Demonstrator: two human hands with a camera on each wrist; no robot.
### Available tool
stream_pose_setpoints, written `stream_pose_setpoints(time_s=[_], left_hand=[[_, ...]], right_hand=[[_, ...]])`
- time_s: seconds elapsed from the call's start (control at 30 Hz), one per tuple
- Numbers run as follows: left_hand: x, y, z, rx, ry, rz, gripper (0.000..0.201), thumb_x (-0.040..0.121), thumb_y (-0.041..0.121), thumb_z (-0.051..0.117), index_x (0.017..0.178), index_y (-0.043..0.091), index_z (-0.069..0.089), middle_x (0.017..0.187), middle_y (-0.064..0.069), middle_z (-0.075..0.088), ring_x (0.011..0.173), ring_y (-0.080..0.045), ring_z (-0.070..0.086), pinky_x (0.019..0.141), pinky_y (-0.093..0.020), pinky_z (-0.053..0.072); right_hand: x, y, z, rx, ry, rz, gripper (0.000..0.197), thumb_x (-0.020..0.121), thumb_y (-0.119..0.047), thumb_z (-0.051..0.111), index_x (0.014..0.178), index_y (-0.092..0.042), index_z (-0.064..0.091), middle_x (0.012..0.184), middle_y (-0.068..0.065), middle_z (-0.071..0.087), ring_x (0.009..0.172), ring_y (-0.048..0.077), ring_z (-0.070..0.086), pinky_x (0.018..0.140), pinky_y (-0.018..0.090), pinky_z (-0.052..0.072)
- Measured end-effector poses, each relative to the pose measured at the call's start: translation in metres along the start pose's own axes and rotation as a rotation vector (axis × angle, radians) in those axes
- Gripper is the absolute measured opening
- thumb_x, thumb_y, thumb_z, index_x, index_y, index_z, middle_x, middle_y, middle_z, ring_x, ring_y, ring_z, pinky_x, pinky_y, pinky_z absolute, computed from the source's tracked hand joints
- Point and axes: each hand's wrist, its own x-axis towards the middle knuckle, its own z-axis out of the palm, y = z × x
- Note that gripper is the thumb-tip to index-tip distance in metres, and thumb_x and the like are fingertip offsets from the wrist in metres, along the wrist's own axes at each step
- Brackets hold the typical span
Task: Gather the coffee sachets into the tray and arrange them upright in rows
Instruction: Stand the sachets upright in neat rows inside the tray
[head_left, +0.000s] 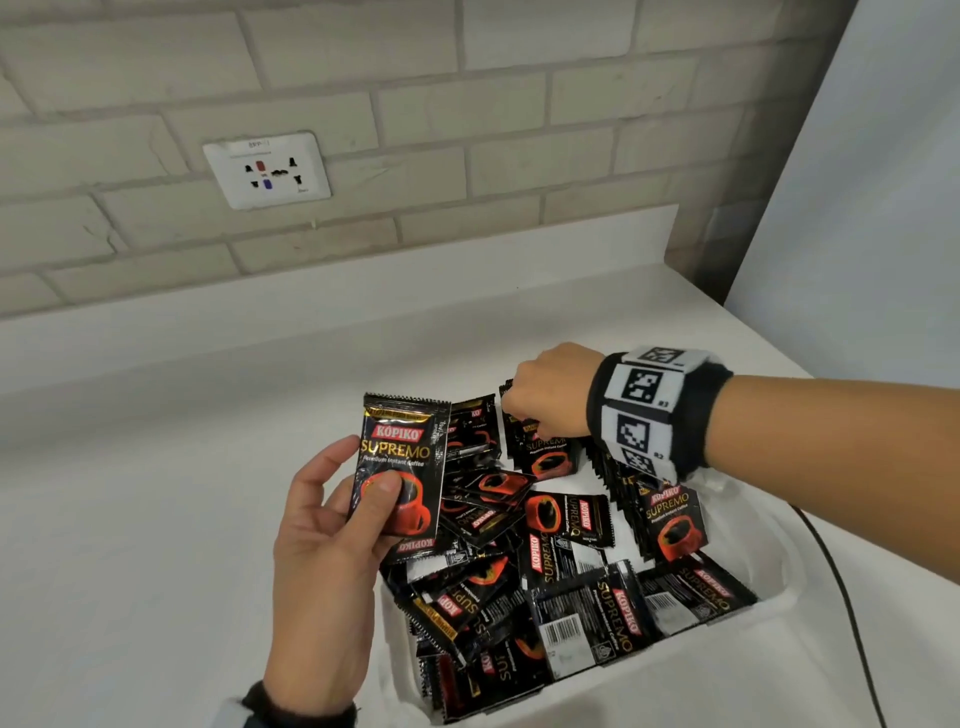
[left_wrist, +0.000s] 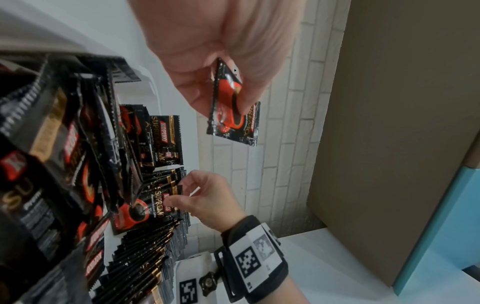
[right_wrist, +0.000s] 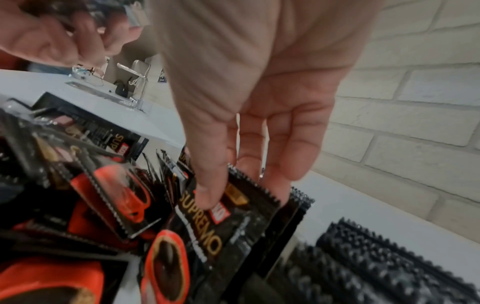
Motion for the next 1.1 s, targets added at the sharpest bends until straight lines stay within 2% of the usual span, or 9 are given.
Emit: stream_pose_setpoints(time_s=[0.27,0.43,0.53,0.6,0.67,0.77,0.9,1.03,1.1], left_hand=[[0.002,-0.002,0.003,0.008,0.009,0.007,0.091,0.015,0.053,0.089,0.097,0.023,0.059,0.075,-0.003,0.073,0.056,-0.012,0.066,0.05,-0.02,0.052],[0.004,-0.003,0.003,0.026,0.021,0.017,0.09,0.016,0.053,0.089,0.096,0.022,0.061,0.075,-0.002,0.073,0.057,-0.012,0.067,0.052,-0.019,0.052],[0.004,-0.004,0.003,0.049,0.034,0.013,0.053,0.049,0.034,0.088,0.093,0.021,0.062,0.077,-0.001,0.073,0.057,-0.011,0.067,0.051,-0.018,0.052],[0.004,-0.003,0.01,0.072,0.033,0.0,0.025,0.071,0.009,0.068,0.093,0.019,0.06,0.075,0.001,0.073,0.056,-0.01,0.066,0.051,-0.018,0.052],[0.005,-0.003,0.02,0.119,-0.003,0.006,0.027,0.066,0.011,0.062,0.093,0.018,0.06,0.078,0.002,0.073,0.059,-0.01,0.065,0.055,-0.019,0.054],[0.003,-0.002,0.036,0.15,-0.033,0.021,0.03,0.062,0.015,0.063,0.092,0.018,0.061,0.083,-0.001,0.073,0.066,-0.013,0.066,0.06,-0.02,0.055],[0.0,-0.004,0.045,0.143,-0.056,0.001,0.03,0.062,0.014,0.063,0.092,0.017,0.061,0.081,-0.003,0.074,0.064,-0.014,0.067,0.057,-0.02,0.054],[-0.004,-0.003,0.043,0.232,-0.07,0.029,0.036,0.059,0.018,0.066,0.095,0.021,0.06,0.087,0.006,0.072,0.072,-0.008,0.065,0.062,-0.015,0.051],[-0.005,-0.003,0.039,0.275,-0.06,0.045,0.038,0.059,0.022,0.067,0.096,0.026,0.06,0.095,0.012,0.07,0.074,-0.002,0.062,0.07,-0.017,0.049]], right_hand=[[-0.002,-0.002,0.003,0.007,0.053,0.016,0.026,0.091,-0.021,0.055,0.114,-0.01,0.053,0.105,0.007,0.058,0.088,0.025,0.06,0.059,0.029,0.036],[-0.011,0.006,-0.004,0.083,0.123,0.053,0.027,0.09,-0.027,0.056,0.109,-0.008,0.053,0.101,0.007,0.06,0.079,0.022,0.055,0.052,0.027,0.038],[-0.024,0.016,-0.019,0.315,0.228,0.12,0.031,0.09,-0.038,0.054,0.11,-0.014,0.056,0.101,0.001,0.059,0.085,0.017,0.055,0.066,0.025,0.04],[-0.038,0.017,-0.036,0.588,0.316,0.122,0.03,0.087,-0.044,0.055,0.104,-0.02,0.059,0.093,-0.005,0.057,0.079,0.007,0.054,0.063,0.018,0.038],[-0.049,0.012,-0.052,0.909,0.366,0.048,0.028,0.082,-0.044,0.06,0.1,-0.023,0.06,0.088,-0.009,0.06,0.069,-0.002,0.053,0.063,0.014,0.042],[-0.059,0.004,-0.064,1.209,0.295,-0.097,0.025,0.08,-0.03,0.067,0.102,-0.023,0.058,0.091,-0.005,0.066,0.063,-0.003,0.057,0.066,0.023,0.051],[-0.056,0.002,-0.058,1.172,0.253,-0.103,0.034,0.081,-0.012,0.067,0.114,-0.015,0.057,0.098,0.007,0.069,0.061,0.001,0.057,0.071,0.033,0.053],[-0.054,0.007,-0.052,1.041,0.302,-0.035,0.029,0.081,-0.012,0.068,0.109,-0.014,0.063,0.08,-0.012,0.062,0.057,-0.008,0.053,0.063,0.008,0.044],[-0.054,0.013,-0.049,0.897,0.322,0.019,0.02,0.081,-0.015,0.068,0.101,-0.017,0.065,0.076,-0.016,0.057,0.061,-0.007,0.053,0.061,0.005,0.039]])
